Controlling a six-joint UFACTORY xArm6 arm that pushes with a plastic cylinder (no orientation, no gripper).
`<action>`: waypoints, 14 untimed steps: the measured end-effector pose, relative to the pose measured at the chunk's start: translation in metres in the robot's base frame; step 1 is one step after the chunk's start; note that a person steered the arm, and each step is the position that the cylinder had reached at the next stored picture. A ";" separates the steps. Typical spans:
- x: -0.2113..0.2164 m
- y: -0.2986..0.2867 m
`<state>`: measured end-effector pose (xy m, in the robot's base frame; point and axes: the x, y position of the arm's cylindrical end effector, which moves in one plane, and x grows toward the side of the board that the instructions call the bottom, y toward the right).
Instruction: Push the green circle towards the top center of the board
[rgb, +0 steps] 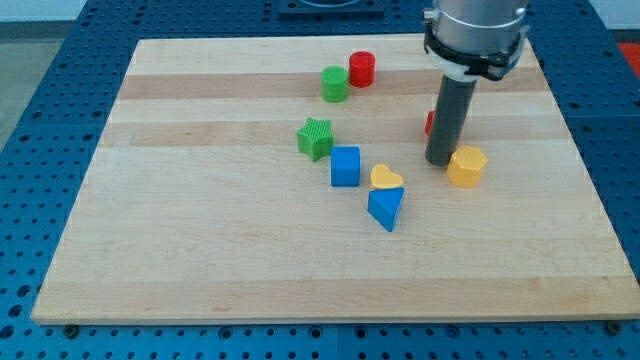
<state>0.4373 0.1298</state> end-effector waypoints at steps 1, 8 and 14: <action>0.009 -0.002; 0.095 -0.146; 0.088 -0.164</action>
<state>0.5258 -0.0342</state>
